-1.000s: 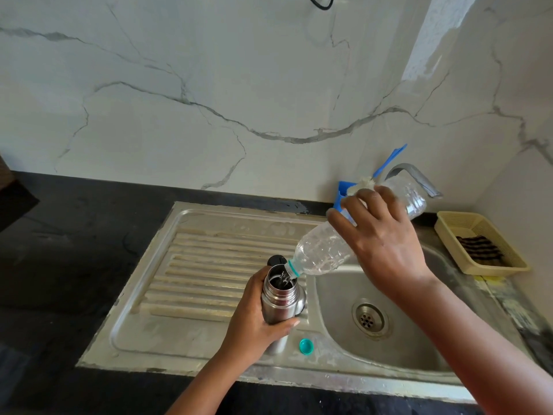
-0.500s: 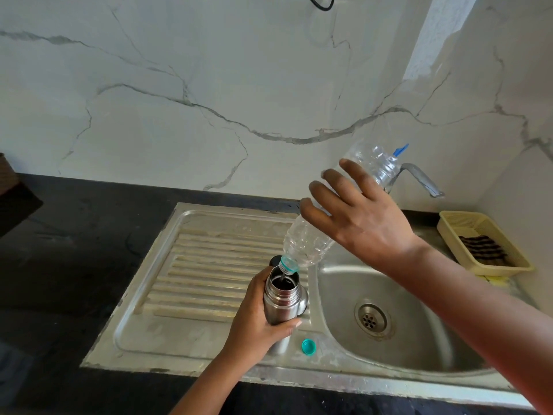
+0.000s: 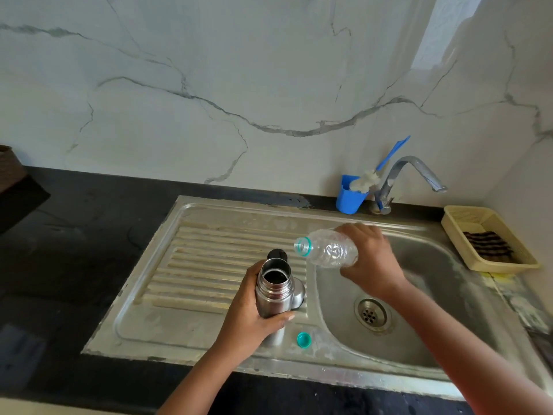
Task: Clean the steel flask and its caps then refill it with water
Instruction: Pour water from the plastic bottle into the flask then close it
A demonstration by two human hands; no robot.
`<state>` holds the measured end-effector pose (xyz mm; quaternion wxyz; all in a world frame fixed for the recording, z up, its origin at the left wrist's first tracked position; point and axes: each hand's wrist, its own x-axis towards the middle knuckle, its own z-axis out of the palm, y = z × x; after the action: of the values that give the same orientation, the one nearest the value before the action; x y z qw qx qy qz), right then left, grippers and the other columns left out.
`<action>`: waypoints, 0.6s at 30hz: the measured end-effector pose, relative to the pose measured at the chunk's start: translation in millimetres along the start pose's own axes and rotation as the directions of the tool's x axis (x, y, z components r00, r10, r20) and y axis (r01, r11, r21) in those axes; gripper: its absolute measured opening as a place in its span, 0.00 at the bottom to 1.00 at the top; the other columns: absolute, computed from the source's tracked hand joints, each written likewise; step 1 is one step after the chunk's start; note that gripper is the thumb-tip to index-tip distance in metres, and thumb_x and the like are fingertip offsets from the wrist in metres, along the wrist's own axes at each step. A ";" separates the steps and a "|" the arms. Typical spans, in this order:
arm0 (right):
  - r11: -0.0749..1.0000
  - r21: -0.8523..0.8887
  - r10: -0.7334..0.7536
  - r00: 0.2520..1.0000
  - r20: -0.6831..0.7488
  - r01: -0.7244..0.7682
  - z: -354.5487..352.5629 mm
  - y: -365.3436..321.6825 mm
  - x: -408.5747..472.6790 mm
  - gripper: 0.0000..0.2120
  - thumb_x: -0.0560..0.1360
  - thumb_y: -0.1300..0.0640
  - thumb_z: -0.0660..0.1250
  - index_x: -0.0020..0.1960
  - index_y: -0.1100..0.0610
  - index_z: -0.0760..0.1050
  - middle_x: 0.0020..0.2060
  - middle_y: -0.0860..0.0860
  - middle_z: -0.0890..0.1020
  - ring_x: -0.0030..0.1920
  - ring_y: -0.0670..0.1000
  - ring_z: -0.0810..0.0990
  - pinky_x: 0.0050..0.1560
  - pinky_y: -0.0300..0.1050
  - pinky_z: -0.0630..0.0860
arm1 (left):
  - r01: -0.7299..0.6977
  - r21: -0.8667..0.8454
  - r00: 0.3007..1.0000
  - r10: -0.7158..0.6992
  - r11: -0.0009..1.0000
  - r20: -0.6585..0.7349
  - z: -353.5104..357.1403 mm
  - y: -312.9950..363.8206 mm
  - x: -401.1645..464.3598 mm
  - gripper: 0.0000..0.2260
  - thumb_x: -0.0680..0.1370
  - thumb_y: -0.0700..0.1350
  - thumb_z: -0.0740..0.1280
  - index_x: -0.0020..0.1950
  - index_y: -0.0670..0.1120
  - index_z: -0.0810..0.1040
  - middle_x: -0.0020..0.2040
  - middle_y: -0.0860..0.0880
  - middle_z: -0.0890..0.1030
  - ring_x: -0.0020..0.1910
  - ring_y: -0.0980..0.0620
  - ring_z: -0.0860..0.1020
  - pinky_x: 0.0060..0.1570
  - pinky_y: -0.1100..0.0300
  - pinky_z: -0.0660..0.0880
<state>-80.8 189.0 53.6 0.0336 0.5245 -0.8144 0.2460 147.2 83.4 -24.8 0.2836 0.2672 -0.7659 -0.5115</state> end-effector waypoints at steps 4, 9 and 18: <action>0.952 0.254 0.134 0.980 0.147 -0.169 17.3 9.3 -21.7 0.29 0.59 0.64 0.78 0.58 0.54 0.76 0.46 0.45 0.77 0.48 0.52 0.76 0.48 0.41 0.72 | 0.038 -0.003 0.998 -0.038 0.999 -0.058 5.3 4.9 -11.2 0.44 0.65 0.46 0.82 0.73 0.60 0.60 0.66 0.68 0.72 0.67 0.64 0.71 0.64 0.70 0.68; 0.865 0.330 0.285 0.911 0.297 -0.378 34.1 24.9 -45.6 0.33 0.60 0.65 0.78 0.62 0.53 0.74 0.46 0.47 0.79 0.46 0.50 0.77 0.40 0.36 0.69 | 0.131 -0.003 0.922 -0.123 0.991 -0.367 23.6 -9.3 -48.3 0.39 0.59 0.63 0.79 0.63 0.58 0.63 0.64 0.56 0.71 0.64 0.59 0.72 0.61 0.60 0.71; 0.817 0.313 0.325 0.836 0.443 -0.484 35.2 55.0 -70.2 0.30 0.61 0.65 0.79 0.56 0.48 0.70 0.42 0.43 0.77 0.43 0.48 0.76 0.40 0.39 0.70 | -0.008 0.402 0.998 0.034 0.915 -0.057 91.2 -17.7 -76.4 0.13 0.79 0.45 0.63 0.62 0.56 0.73 0.62 0.60 0.75 0.60 0.60 0.77 0.59 0.65 0.73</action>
<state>-90.1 250.6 -19.2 -0.2857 0.3671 -0.8290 0.3104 138.0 188.5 -82.5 0.2523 0.3273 -0.8481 -0.3314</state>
